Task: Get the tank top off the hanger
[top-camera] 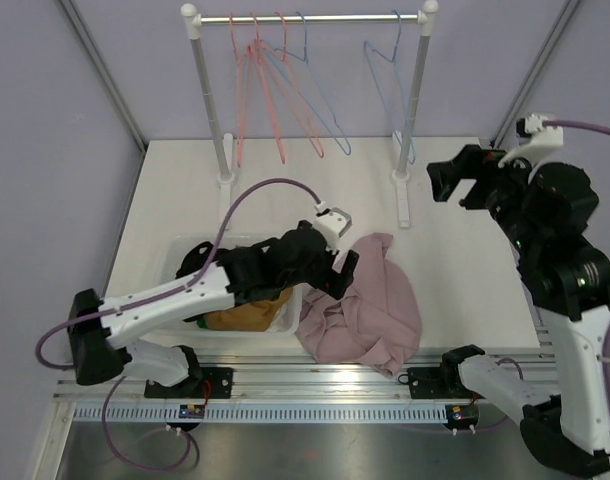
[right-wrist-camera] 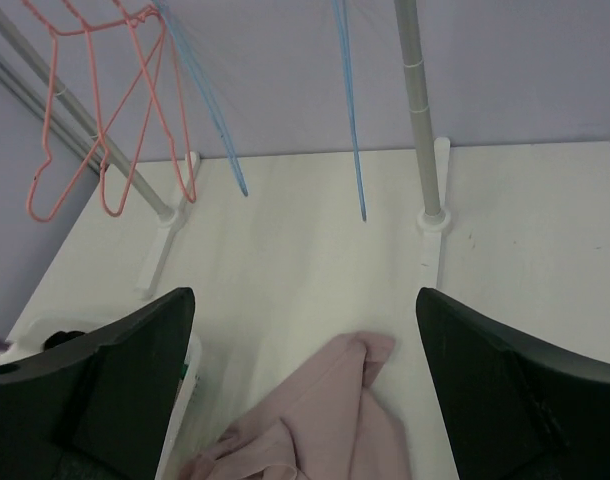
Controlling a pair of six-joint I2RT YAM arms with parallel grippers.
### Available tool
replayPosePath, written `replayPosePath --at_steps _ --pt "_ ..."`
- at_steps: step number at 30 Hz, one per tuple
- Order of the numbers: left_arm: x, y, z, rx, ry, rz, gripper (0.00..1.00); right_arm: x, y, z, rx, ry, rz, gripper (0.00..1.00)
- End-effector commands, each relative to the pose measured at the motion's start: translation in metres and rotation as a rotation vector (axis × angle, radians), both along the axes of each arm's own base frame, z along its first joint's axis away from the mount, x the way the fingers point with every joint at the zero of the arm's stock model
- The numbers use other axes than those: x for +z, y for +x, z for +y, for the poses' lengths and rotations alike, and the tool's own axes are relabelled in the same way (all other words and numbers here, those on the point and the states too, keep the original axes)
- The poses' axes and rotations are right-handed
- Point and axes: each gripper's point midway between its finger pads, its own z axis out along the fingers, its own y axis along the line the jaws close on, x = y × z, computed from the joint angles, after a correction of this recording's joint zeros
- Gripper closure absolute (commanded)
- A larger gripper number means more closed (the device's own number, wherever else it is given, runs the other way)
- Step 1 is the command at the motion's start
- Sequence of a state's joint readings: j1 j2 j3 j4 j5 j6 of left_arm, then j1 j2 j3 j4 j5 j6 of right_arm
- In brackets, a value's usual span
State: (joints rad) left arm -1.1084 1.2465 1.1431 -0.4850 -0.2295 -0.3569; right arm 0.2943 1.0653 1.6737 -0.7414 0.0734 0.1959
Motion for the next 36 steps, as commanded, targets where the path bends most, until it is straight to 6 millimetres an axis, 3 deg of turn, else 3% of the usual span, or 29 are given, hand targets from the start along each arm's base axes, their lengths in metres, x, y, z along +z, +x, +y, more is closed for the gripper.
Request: replayPosePath --at_steps 1,2,4,5,6,8,9,10,12,13,15,16,20,23,24,25,27,29,30,32,34,36 --pt "0.009 0.001 -0.049 -0.110 -0.055 0.001 0.01 -0.025 -0.031 0.004 0.059 0.046 0.024 0.00" --pt "-0.016 0.004 -0.060 -0.117 -0.007 0.037 0.01 -0.031 -0.040 0.007 0.086 0.048 0.038 0.01" --pt "-0.027 0.003 -0.079 -0.153 -0.009 0.067 0.01 -0.031 -0.062 0.008 0.127 0.068 0.019 0.01" --pt "-0.035 0.002 -0.085 -0.162 -0.001 0.083 0.01 -0.042 -0.067 0.009 0.140 0.070 0.046 0.00" --pt "-0.059 0.003 -0.095 -0.168 0.038 0.121 0.01 -0.044 -0.075 0.014 0.178 0.077 0.044 0.01" --pt "-0.066 0.002 -0.111 -0.191 0.032 0.142 0.01 -0.048 -0.092 0.016 0.209 0.106 0.036 0.00" --pt "-0.091 0.001 -0.118 -0.195 0.071 0.174 0.01 -0.049 -0.098 0.020 0.242 0.117 0.035 0.01" --pt "-0.091 0.003 -0.126 -0.199 0.070 0.174 0.01 -0.051 -0.106 0.020 0.253 0.128 0.023 0.01" --pt "-0.109 0.001 -0.134 -0.193 0.108 0.193 0.01 -0.051 -0.113 0.022 0.269 0.140 0.017 0.01" --pt "-0.129 0.003 -0.133 -0.167 0.167 0.200 0.01 -0.052 -0.118 0.020 0.266 0.147 0.010 0.01" --pt "-0.135 0.000 -0.141 -0.163 0.201 0.185 0.01 -0.055 -0.122 0.019 0.264 0.151 0.011 0.01" --pt "-0.155 0.000 -0.138 -0.150 0.254 0.193 0.01 -0.055 -0.125 0.017 0.261 0.152 0.005 0.01" --pt "-0.186 -0.006 -0.137 -0.132 0.319 0.213 0.02 -0.055 -0.134 0.015 0.268 0.149 0.006 0.00" --pt "-0.205 -0.017 -0.138 -0.161 0.328 0.261 0.24 -0.049 -0.143 0.014 0.279 0.151 -0.017 0.01" --pt "-0.207 -0.020 -0.139 -0.164 0.327 0.266 0.40 -0.046 -0.147 0.013 0.281 0.153 -0.030 0.00" --pt "-0.210 -0.019 -0.137 -0.159 0.331 0.269 0.73 -0.043 -0.149 0.013 0.284 0.155 -0.041 0.01" --pt "-0.203 -0.020 -0.136 -0.150 0.330 0.266 1.00 -0.039 -0.154 0.011 0.284 0.154 -0.060 0.01" --pt "-0.189 -0.020 -0.134 -0.145 0.310 0.246 1.00 -0.039 -0.155 0.008 0.274 0.144 -0.065 0.00" --pt "-0.162 -0.017 -0.135 -0.137 0.262 0.213 1.00 -0.038 -0.155 0.006 0.264 0.139 -0.068 0.00" --pt "-0.128 -0.013 -0.134 -0.133 0.210 0.167 1.00 -0.039 -0.155 0.003 0.251 0.128 -0.069 0.01" --pt "-0.071 -0.004 -0.129 -0.103 0.135 0.089 1.00 -0.038 -0.155 0.002 0.245 0.123 -0.073 0.01" --pt "-0.038 0.003 -0.118 -0.079 0.123 0.028 1.00 -0.038 -0.155 0.002 0.245 0.119 -0.074 0.01"
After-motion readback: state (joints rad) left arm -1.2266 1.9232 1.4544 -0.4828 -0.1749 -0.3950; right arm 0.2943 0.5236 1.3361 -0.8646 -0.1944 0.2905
